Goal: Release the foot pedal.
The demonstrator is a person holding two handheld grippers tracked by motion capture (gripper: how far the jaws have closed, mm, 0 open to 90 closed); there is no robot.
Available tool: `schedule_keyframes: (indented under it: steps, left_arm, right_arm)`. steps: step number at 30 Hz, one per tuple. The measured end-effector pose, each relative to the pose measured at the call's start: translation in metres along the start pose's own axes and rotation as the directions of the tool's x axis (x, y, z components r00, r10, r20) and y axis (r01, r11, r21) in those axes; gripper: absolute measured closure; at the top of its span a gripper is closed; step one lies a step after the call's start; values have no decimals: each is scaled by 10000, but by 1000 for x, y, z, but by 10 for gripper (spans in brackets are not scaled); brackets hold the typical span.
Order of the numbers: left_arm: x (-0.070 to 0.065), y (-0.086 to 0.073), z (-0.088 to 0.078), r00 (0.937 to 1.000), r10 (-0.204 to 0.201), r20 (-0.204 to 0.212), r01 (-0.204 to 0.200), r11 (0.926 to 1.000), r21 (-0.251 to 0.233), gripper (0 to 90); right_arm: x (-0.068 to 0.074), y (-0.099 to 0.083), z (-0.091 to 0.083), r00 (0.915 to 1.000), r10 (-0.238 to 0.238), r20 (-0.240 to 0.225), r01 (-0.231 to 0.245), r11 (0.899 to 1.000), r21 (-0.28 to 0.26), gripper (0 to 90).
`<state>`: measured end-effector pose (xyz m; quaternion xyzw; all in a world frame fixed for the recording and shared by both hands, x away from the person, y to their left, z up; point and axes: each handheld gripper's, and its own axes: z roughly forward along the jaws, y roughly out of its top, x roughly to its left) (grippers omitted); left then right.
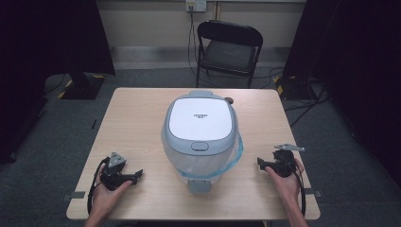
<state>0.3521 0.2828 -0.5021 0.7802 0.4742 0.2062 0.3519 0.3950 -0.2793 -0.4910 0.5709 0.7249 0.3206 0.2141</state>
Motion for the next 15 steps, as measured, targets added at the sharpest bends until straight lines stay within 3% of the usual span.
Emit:
schedule_keyframes:
  steps: [7,15]
  left_arm:
    - [0,0,0,10000,3,1,-3,10000,1,171]
    - [0,0,1,9999,-64,-136,64,10000,19,150]
  right_arm:
    - [3,-7,3,9972,-434,609,441,9990,-102,133]
    - [2,-9,4,9975,-398,587,418,9985,-343,119]
